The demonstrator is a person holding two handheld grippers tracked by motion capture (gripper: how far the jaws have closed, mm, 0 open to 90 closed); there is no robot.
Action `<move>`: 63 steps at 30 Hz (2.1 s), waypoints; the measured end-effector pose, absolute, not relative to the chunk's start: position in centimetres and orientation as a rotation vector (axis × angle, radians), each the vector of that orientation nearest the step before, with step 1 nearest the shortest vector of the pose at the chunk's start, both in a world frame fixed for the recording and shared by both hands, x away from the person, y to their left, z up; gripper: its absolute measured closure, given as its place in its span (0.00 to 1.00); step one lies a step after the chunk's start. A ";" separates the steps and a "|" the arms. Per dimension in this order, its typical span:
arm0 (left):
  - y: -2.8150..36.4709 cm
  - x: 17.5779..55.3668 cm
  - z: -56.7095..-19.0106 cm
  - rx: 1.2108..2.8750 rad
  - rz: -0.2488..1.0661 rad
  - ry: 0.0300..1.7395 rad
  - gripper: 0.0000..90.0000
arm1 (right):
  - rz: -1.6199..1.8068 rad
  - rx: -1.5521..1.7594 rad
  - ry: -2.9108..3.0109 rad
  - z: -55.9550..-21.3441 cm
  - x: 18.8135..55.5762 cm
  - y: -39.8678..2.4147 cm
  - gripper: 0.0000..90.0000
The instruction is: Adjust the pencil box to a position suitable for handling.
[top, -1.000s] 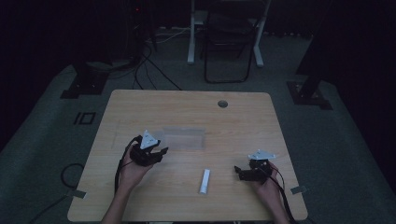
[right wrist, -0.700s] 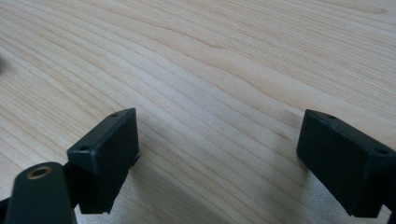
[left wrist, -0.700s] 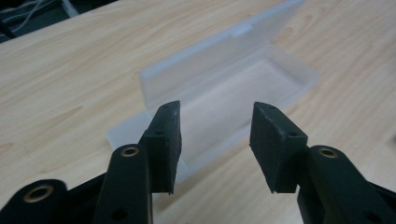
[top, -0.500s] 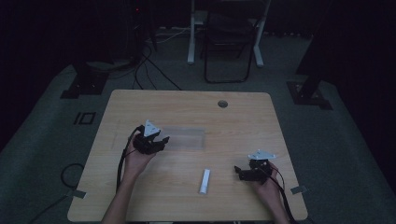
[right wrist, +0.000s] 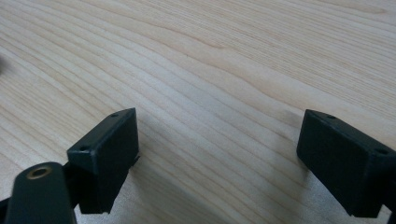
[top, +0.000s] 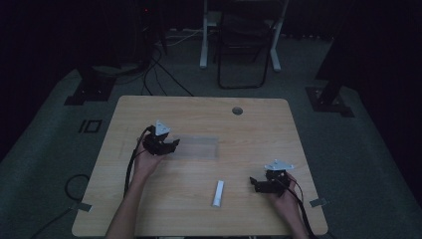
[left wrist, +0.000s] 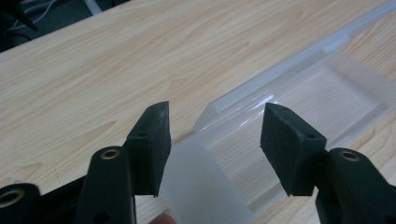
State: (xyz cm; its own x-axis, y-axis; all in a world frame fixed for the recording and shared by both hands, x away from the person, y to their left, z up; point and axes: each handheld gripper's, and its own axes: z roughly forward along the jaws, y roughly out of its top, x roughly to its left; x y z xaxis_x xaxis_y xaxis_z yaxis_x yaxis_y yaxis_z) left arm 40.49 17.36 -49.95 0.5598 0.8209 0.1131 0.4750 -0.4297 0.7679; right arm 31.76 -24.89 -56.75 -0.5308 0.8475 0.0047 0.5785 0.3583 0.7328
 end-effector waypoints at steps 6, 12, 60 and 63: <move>16.8 40.5 -49.7 2.119 0.649 0.976 0.50 | 0.985 1.249 2.250 -56.8 31.8 -24.9 0.14; 16.4 39.8 -49.8 2.132 0.657 0.949 0.58 | 0.985 1.249 2.250 -56.8 31.8 -24.9 0.14; 16.2 36.4 -49.7 2.237 0.678 0.752 0.93 | 0.988 1.239 2.255 -56.8 31.8 -24.9 0.14; 16.5 35.7 -49.7 2.242 0.671 0.737 0.92 | 0.988 1.239 2.255 -56.8 31.8 -24.9 0.14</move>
State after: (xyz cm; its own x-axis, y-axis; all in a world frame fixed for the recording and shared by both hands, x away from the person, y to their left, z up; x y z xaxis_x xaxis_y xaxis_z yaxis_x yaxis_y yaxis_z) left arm 35.69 16.55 -49.72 0.7074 0.6602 0.2525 0.3130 -0.6128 0.7256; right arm 31.76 -24.89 -56.77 -0.5372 0.8435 0.0025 0.5738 0.3633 0.7340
